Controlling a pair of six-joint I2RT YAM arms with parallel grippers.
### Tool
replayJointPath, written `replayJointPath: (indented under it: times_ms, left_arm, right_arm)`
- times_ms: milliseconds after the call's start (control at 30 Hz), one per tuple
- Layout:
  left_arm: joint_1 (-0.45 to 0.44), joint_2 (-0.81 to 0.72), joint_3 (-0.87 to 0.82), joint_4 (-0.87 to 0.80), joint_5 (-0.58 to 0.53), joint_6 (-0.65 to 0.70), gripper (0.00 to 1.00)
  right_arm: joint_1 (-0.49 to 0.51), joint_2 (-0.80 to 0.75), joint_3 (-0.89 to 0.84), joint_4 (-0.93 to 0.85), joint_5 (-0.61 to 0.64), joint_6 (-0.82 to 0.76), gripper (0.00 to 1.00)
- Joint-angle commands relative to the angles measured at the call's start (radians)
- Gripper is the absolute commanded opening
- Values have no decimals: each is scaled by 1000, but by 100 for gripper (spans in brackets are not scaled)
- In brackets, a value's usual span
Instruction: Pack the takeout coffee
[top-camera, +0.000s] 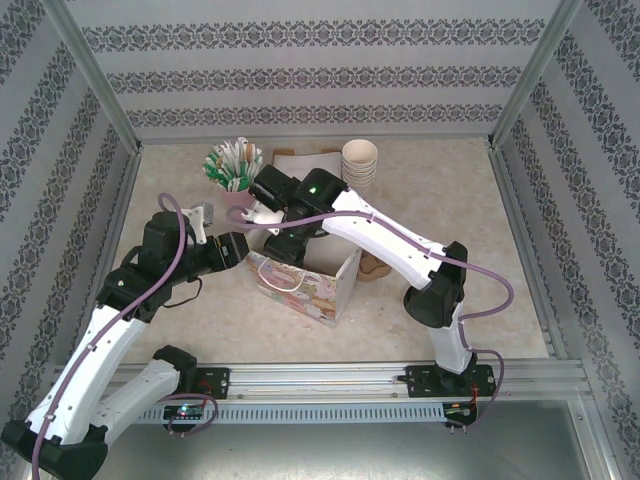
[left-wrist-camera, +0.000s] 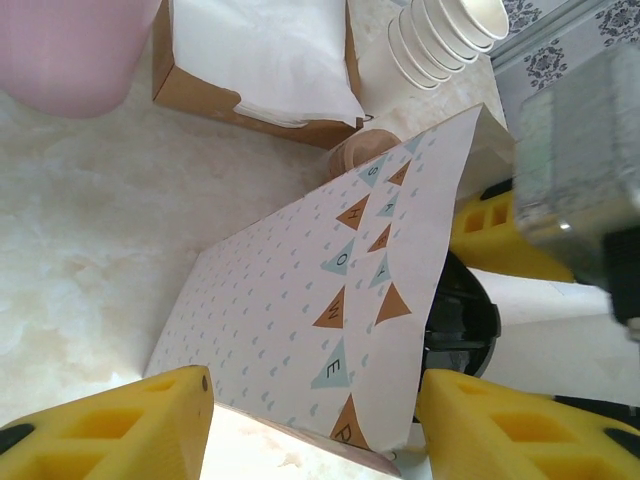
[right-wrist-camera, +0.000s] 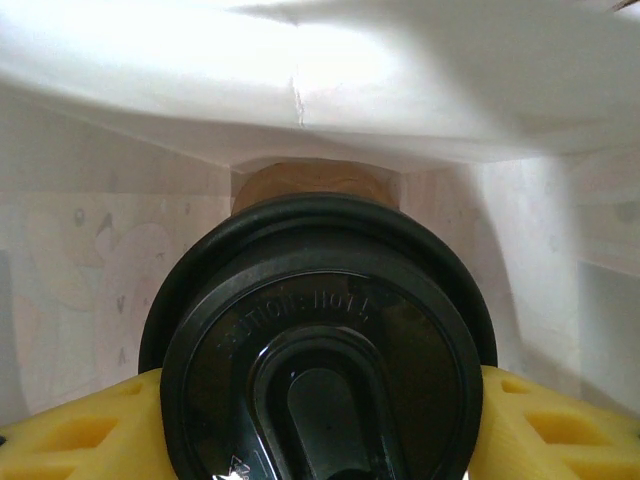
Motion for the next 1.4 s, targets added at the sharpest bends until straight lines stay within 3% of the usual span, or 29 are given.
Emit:
replayJointPath:
  times_ms: [0,633,1367]
  left_arm:
    - [-10,3,-18,-7,-24,-9,57]
    - [-12,-4,-29,4,9,-60,55]
    - [-11,-35,-35,32,49,-87,57]
  right_arm:
    - [-7,-57,-28,34,-6,1,56]
    - [2,-153,-230,123,-7,21,55]
    - [6,-121,-290,164,-8,34,54]
